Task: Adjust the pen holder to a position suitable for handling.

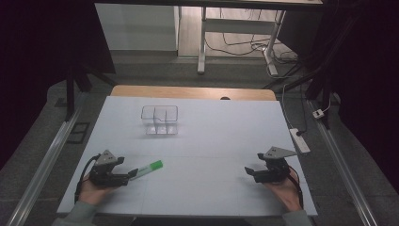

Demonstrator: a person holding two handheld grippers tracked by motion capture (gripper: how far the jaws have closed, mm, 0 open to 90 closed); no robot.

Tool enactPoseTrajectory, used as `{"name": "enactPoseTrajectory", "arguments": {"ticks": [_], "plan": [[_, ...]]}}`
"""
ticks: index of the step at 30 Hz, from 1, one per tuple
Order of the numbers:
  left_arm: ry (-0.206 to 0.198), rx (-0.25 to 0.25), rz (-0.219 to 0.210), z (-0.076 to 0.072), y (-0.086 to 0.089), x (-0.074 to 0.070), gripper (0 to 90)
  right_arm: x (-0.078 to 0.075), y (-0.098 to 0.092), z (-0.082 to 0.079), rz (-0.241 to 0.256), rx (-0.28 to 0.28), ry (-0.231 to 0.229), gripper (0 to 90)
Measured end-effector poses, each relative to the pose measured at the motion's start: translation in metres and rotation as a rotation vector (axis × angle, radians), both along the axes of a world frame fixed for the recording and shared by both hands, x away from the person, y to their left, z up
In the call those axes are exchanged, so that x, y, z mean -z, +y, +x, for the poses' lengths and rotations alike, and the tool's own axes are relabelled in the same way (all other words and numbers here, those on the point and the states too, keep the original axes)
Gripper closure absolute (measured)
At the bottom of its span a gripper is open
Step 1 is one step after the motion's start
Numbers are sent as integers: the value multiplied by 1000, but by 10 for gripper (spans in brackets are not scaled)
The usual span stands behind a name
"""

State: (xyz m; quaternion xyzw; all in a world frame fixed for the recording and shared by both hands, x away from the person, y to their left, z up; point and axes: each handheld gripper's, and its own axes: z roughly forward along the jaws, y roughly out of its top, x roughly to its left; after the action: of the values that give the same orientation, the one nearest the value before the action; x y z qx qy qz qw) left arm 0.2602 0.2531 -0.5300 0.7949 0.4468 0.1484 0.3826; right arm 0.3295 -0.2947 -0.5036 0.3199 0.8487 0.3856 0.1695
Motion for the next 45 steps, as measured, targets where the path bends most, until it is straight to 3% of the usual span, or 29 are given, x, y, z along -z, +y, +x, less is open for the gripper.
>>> {"name": "enactPoseTrajectory", "arguments": {"ticks": [10,26,35,45], "plan": [[-3,7,5,-1,-2,-1,234,1,0,0,-10,-1,0,197],[-14,4,16,-2,-4,-4,237,1,-3,1,14,-3,9,216],[-32,9,21,5,-10,-15,239,0,-3,0,32,-5,14,219],[-12,-3,42,26,-12,-32,250,0,-2,-1,35,-18,9,222]]}}
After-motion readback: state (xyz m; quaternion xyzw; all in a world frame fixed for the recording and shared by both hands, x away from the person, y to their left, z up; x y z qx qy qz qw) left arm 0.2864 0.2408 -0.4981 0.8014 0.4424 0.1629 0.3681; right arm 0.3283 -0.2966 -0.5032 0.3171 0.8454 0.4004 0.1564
